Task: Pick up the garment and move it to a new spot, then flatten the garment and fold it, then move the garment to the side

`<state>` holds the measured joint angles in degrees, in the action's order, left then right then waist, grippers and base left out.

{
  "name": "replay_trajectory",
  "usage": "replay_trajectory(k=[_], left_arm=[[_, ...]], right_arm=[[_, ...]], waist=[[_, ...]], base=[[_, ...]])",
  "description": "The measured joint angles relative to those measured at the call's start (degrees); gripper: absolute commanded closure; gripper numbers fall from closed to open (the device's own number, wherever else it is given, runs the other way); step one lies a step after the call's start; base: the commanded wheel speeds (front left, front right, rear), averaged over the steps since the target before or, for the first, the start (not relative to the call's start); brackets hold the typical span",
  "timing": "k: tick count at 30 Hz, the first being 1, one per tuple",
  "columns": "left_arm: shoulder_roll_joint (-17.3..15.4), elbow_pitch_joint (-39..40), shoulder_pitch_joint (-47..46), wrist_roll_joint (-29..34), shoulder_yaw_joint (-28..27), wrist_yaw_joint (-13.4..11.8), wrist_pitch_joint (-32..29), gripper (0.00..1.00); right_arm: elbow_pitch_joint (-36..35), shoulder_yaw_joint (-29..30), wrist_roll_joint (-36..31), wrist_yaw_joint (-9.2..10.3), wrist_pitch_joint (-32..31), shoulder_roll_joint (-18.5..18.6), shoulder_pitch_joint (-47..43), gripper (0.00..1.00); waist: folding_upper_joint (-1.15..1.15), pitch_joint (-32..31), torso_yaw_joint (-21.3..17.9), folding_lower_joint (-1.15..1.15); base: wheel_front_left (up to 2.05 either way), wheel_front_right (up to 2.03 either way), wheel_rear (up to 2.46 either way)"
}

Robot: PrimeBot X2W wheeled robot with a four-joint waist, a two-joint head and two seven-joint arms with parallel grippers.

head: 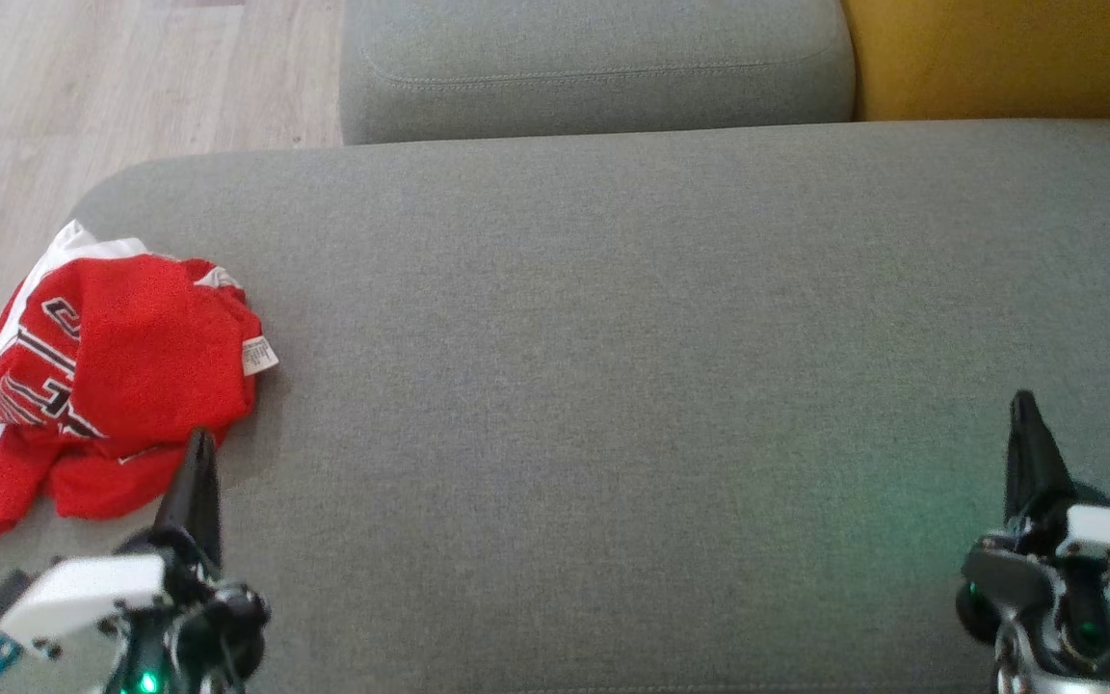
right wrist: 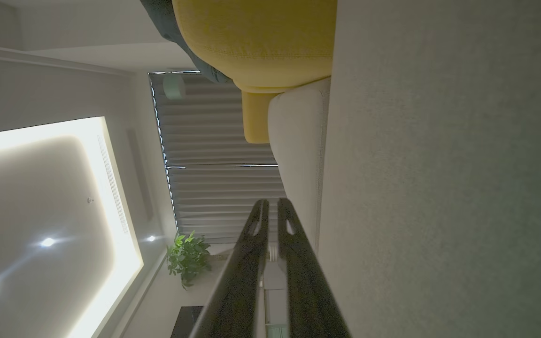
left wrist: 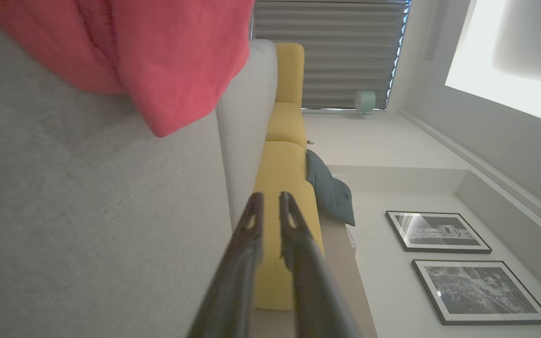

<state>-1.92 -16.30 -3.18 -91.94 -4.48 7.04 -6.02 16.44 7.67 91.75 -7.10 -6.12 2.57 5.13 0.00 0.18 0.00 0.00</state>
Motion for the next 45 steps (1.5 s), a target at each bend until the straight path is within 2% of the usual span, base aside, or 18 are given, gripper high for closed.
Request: replay_trajectory(k=[5, 17, 45], left_arm=[[0.80, -4.92, 4.17, 0.00, 0.20, -0.14, 0.10, 0.00], [0.81, -4.64, 4.09, 3.63, 0.36, -0.22, 1.81, 0.00], [0.75, -1.26, 3.97, 25.44, 1.26, -0.82, 6.22, 0.00]], right_arm=[[4.80, -0.15, -0.01, 0.07, 0.07, -0.36, -3.20, 0.00], [4.24, -2.04, -3.09, 0.07, 1.67, -0.24, -3.54, 0.00], [1.83, -5.15, -23.74, 0.07, 6.24, 0.01, -3.37, 0.00]], waist=[[0.00, 0.02, -0.01, 0.00], [0.00, 0.09, -0.08, 0.00], [0.00, 0.20, -0.60, 0.00]], base=[[0.00, 0.00, 0.00], [0.00, 0.00, 0.00], [0.00, 0.00, 0.00]])
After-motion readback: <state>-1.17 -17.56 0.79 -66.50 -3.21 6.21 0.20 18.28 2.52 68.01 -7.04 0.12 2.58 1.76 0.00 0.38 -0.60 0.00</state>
